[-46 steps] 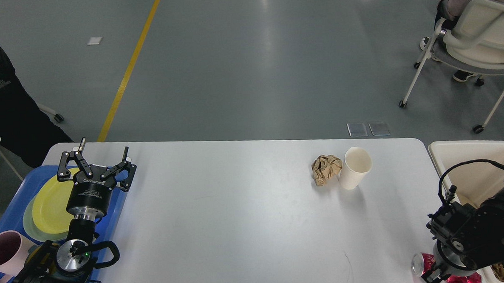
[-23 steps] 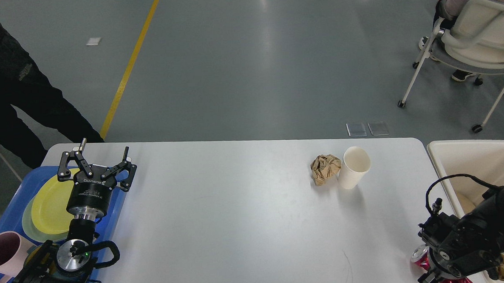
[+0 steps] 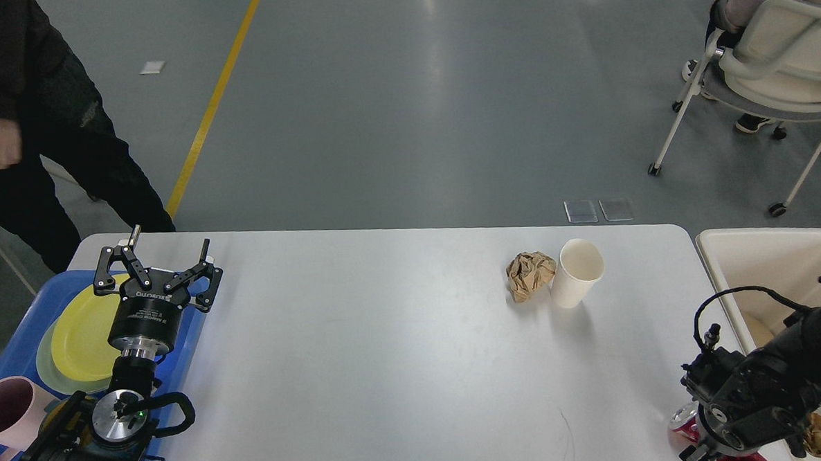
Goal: Tidy desktop
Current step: 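Lower the right gripper onto the red can and grasp it, then lift the red can with the right gripper into the white bin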
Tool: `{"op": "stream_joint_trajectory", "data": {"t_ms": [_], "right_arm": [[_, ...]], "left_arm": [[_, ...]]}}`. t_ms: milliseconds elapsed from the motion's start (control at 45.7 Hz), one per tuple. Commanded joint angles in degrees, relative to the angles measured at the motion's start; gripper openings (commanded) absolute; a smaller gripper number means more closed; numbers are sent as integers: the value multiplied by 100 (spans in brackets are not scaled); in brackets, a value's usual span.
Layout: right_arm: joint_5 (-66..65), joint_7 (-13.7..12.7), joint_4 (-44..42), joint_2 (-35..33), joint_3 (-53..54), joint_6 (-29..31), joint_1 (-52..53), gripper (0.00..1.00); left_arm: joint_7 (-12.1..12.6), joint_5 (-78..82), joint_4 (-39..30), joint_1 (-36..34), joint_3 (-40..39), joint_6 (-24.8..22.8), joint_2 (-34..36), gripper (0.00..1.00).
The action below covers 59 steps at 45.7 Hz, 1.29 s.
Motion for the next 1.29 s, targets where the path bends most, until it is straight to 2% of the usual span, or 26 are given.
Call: {"op": "stream_joint_trajectory", "data": {"t_ms": [0,197,328,459,744,963,1269], "right_arm": [[408,19,2,-8,1,-5,59,0],[767,63,116,-34,45,30,358,0],[1619,256,379,-201,18,161,990,0],[2516,572,898,-306,-17,530,2009,0],[4714,590,1557,-245,-438,1989,4373,0],[5347,581,2471,-245,-1097,2262,6369,0],[5444,590,2463,-306,-1335,2210,6528,0]], "left_arm": [[0,0,0,0,4,0,0,96],[0,0,0,0,3,0,0,96],[0,0,0,0,4,0,0,96],[0,0,0,0,-5,0,0,96],[0,0,0,0,-5,0,0,96],[0,0,0,0,-5,0,0,96],[0,0,0,0,4,0,0,96]]}}
